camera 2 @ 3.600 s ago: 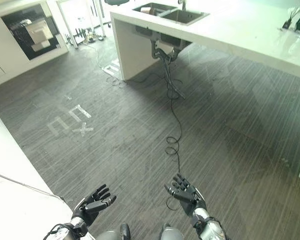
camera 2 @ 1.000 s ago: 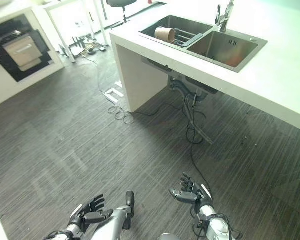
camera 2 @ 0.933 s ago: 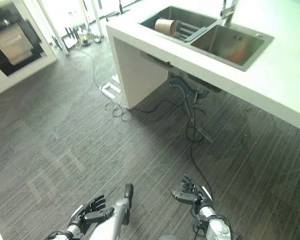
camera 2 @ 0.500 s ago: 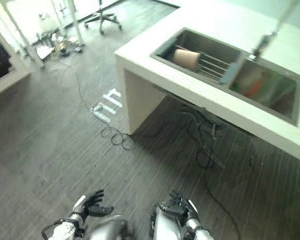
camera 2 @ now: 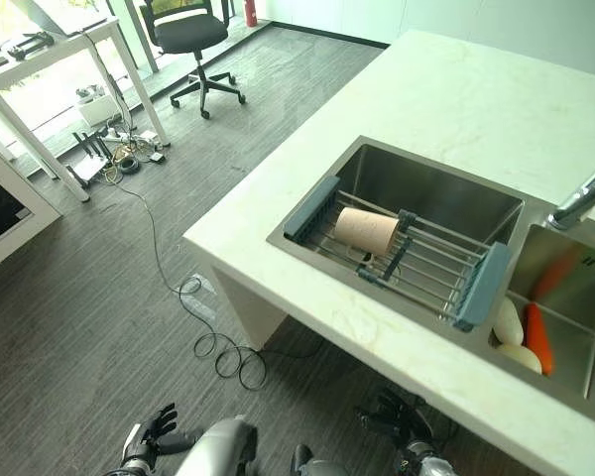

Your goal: Place the dishes in the dishwasher.

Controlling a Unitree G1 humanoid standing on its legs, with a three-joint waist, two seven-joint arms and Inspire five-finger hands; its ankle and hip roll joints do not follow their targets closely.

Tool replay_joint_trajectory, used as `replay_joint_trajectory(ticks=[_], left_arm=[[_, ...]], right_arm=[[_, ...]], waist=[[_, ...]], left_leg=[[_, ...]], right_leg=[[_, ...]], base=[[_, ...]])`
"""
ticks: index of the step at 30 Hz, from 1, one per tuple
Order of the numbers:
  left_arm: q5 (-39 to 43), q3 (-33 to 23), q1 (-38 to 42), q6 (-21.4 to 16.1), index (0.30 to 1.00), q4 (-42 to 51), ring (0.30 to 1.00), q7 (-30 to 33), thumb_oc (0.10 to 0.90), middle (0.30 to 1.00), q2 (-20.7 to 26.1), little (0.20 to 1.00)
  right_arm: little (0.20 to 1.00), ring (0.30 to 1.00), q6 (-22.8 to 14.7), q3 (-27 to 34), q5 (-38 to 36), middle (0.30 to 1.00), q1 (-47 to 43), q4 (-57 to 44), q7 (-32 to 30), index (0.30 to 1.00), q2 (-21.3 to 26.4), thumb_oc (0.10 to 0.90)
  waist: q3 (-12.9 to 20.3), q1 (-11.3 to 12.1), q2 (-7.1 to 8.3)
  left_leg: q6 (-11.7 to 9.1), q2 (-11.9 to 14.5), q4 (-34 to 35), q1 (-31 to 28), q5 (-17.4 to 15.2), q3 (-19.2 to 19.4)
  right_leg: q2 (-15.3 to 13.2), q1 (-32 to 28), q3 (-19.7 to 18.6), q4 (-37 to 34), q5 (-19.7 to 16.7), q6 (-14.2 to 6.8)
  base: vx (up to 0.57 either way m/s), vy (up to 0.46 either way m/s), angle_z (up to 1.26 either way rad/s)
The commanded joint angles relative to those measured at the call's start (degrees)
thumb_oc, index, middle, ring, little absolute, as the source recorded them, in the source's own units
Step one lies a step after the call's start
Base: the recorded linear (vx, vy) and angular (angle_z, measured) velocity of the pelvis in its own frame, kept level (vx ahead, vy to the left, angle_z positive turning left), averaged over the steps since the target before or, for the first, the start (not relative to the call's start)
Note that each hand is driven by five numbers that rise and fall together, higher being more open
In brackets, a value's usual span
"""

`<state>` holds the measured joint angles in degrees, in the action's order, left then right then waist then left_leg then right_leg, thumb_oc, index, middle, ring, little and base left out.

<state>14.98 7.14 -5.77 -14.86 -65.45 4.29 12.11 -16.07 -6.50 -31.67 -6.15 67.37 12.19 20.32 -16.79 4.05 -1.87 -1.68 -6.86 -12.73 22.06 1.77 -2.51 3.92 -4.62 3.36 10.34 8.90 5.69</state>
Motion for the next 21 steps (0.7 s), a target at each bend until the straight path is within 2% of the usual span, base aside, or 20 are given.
replay_joint_trajectory(ticks=[1, 4, 6, 9, 10, 12, 15, 16, 17, 21], left_arm=[[0.1, 1.1, 2.2, -2.0, 0.9, 3.7, 0.9, 0.9, 0.8, 0.9, 1.3, 0.9], [1.6, 1.6, 2.0, -1.8, 0.9, 1.4, 0.9, 1.4, 0.8, 0.9, 0.3, 0.9], [2.0, 1.5, 1.9, -1.8, 0.9, 0.6, 0.9, 1.9, 0.8, 0.9, 0.0, 0.9], [4.1, 1.6, 2.6, -2.5, 0.9, -0.7, 0.9, 3.0, 0.8, 0.9, 1.0, 0.9], [4.3, 1.6, 2.7, -2.6, 0.9, -0.9, 0.9, 2.9, 0.8, 0.9, 1.1, 0.9], [5.4, 1.4, 2.9, -3.0, 0.9, -1.4, 0.9, 2.9, 0.8, 0.9, 1.7, 0.9], [7.2, 0.2, 2.9, -3.5, 0.9, -1.2, 0.9, 3.3, 0.8, 0.9, 2.0, 0.9], [7.8, -0.2, 3.3, -3.4, 0.9, -1.0, 0.9, 3.5, 0.8, 0.9, 2.3, 0.9], [9.9, -0.6, 2.7, -2.9, 0.9, -0.6, 0.9, 4.4, 0.8, 0.9, 2.0, 0.9], [8.4, -0.7, 2.1, -2.5, 0.9, -0.6, 0.9, 4.1, 0.8, 0.9, 1.0, 0.9]], right_arm=[[0.9, 0.9, -3.4, -0.9, 1.2, 0.9, 1.7, -2.9, -0.2, 0.9, 2.8, 0.8], [0.9, 0.9, -2.3, -0.1, 0.9, 0.9, 1.8, -2.0, -0.6, 0.9, 2.4, 0.8], [0.9, 0.9, -2.1, -0.1, 1.6, 0.9, 1.8, -1.7, -0.8, 0.9, 2.0, 0.8], [0.9, 0.9, -1.2, 0.1, -0.2, 0.9, 1.4, -0.8, -1.8, 0.9, 1.1, 0.8], [0.9, 0.9, -1.2, 0.2, -0.3, 0.9, 1.4, -0.7, -1.7, 0.9, 1.0, 0.8], [0.9, 0.9, -1.0, 0.5, -0.4, 0.9, 1.7, -0.3, -1.7, 0.9, 0.9, 0.8], [0.9, 0.9, 0.2, 0.7, 1.1, 0.9, 1.3, 0.4, -1.8, 0.9, 0.5, 0.8], [0.9, 0.9, 0.8, 0.5, 0.6, 0.9, 1.1, 0.9, -1.9, 0.9, 0.2, 0.8], [0.9, 0.9, 1.4, 0.1, 1.8, 0.9, 0.6, 1.4, -2.3, 0.9, 0.0, 0.8], [0.9, 0.9, -0.1, -0.1, 1.6, 0.9, 0.5, 2.1, -2.0, 0.9, 0.2, 0.8]], waist=[[0.9, 0.7, 0.16], [2.0, 0.3, -0.14], [2.1, 0.4, -0.1], [0.3, -0.2, -1.4], [0.2, -0.3, -1.42], [-0.2, -0.3, -1.57], [-0.8, 0.2, -1.93], [-0.8, 0.2, -1.23], [-0.4, 0.8, -0.19], [0.3, 0.3, 0.26]], left_leg=[[1.3, 1.6, -4.5, -10.1, -7.1, -0.7], [2.2, 1.8, -4.5, -12.7, -9.8, -0.8], [2.7, 1.9, -4.5, -13.5, -10.4, -0.4], [4.6, 3.8, -4.5, -15.6, -11.9, -0.2], [4.7, 3.8, -4.5, -15.7, -12.0, -0.2], [4.9, 4.3, -4.5, -16.2, -12.3, 0.2], [4.8, 5.5, -4.5, -17.3, -12.8, 1.6], [4.2, 5.8, -4.5, -17.1, -12.9, 2.0], [3.4, 6.1, -4.5, -17.3, -12.6, 3.4], [1.6, 7.9, -4.5, -15.8, -12.0, 3.3]], right_leg=[[-6.2, 9.7, 1.7, 6.8, 1.8, -8.9], [-6.5, 9.7, 3.9, 6.8, 1.8, -8.9], [-6.3, 8.9, 4.8, 6.8, 1.8, -8.8], [-5.6, 8.3, 7.2, 8.1, -2.6, -9.6], [-5.8, 8.5, 7.1, 8.6, -2.6, -9.7], [-7.7, 8.5, 7.7, 9.2, -2.8, -10.1], [-12.7, 8.3, 9.4, 8.3, -4.9, -12.1], [-12.7, 8.1, 7.4, 6.8, -1.1, -11.2], [-13.4, 8.4, 8.1, 6.8, -0.1, -11.4], [-11.8, 9.5, 6.2, 6.8, 1.3, -10.9]], base=[[-0.06, 0.239, -0.94], [0.0, 0.185, -0.93], [0.04, 0.062, -0.43], [-0.04, -0.013, -0.15], [-0.07, -0.092, -0.04], [-0.05, -0.141, -0.13], [-0.06, -0.277, -0.29], [-0.06, -0.542, -0.49], [-0.06, -0.496, -0.42], [-0.04, -0.194, -0.04]])
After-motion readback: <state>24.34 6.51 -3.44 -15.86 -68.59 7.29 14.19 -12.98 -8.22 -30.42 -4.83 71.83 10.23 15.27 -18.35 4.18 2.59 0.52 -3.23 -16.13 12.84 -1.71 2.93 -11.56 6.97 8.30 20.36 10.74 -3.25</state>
